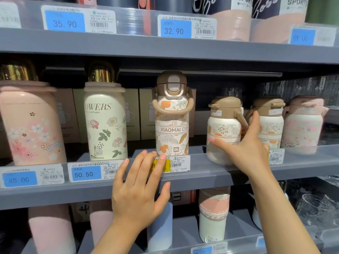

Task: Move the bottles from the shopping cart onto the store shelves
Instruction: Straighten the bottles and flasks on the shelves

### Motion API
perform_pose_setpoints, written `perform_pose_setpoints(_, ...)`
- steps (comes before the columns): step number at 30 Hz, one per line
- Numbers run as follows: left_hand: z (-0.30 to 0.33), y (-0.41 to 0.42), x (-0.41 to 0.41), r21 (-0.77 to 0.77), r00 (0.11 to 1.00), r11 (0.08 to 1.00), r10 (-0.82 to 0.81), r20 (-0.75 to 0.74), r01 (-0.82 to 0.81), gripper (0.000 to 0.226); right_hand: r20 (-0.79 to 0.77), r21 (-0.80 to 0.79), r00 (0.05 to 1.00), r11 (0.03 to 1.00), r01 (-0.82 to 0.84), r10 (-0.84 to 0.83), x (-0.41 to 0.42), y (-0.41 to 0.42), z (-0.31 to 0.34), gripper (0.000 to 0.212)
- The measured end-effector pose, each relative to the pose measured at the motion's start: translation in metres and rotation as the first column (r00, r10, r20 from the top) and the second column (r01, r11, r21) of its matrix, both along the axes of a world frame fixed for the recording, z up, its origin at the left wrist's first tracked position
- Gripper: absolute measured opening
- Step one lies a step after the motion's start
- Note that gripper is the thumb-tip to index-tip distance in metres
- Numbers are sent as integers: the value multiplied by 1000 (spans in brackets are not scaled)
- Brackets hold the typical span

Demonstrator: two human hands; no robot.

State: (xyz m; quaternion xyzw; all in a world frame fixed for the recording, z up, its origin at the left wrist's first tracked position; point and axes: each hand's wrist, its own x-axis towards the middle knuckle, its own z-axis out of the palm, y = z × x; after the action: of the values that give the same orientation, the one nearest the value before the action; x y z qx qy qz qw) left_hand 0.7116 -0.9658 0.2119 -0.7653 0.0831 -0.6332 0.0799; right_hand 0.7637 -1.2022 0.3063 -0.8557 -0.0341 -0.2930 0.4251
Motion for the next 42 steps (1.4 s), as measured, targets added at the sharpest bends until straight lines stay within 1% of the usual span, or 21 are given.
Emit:
perform_pose_setpoints(3,-1,0,1,3,1000,1000,2,12,-2,50,1,58,999,997,-54,54,-1,-6,0,127)
perform_pose_setpoints(8,-2,-2,1,-11,1000,1000,2,22,-2,49,32,-58,997,996,67,-65,-1,6,-3,128)
perform_pose_setpoints(10,-1,-1,0,-11,1000,1000,-1,19,2,49,58,-42,998,999,35,-32,1,5,-5,127)
perform_pose_setpoints(13,-2,-2,1,-14,1000,1000,2,19,-1,49,52,50,997,997,-66,63,1,-4,-6,120)
perform_pose_setpoints(15,-2,-2,2,-11,1000,1000,5,24,-4,49,63,78,995,994,-78,73,0,-5,-6,119)
perform_pose_setpoints(18,-2,-2,2,-12,1000,1000,-1,22,1,49,99,7,994,999,43,-43,2,6,-9,121)
perform_pose_setpoints(20,-2,-2,1,-15,1000,1000,-7,25,7,49,129,-6,987,995,102,-100,2,12,-11,124)
perform_pose_setpoints(23,-1,-2,1,-8,1000,1000,-11,22,12,48,151,-17,984,995,96,-92,1,11,-12,121)
perform_pose_setpoints(26,-2,-1,2,-2,999,1000,-16,28,16,49,139,9,990,1000,16,-17,-8,7,-11,107)
perform_pose_setpoints(28,-2,-1,3,-1,999,1000,-23,35,23,50,127,7,992,1000,-9,8,-13,7,-10,100)
perform_pose_setpoints(30,-3,-1,3,8,999,1000,-23,44,23,50,126,-6,992,1000,21,-20,-11,9,-10,102)
perform_pose_setpoints(34,-3,0,4,16,998,999,-36,43,35,51,106,-49,984,987,150,-145,-2,16,-11,113)
perform_pose_setpoints(36,-3,0,3,13,998,998,-56,41,56,51,110,-48,976,980,195,-189,-1,20,-11,113)
perform_pose_setpoints(38,-4,0,3,-1,997,997,-75,37,75,50,107,-45,975,979,201,-195,-1,21,-10,112)
perform_pose_setpoints(42,-5,0,0,-25,996,996,-88,4,88,50,53,-41,980,980,193,-191,-2,23,-5,110)
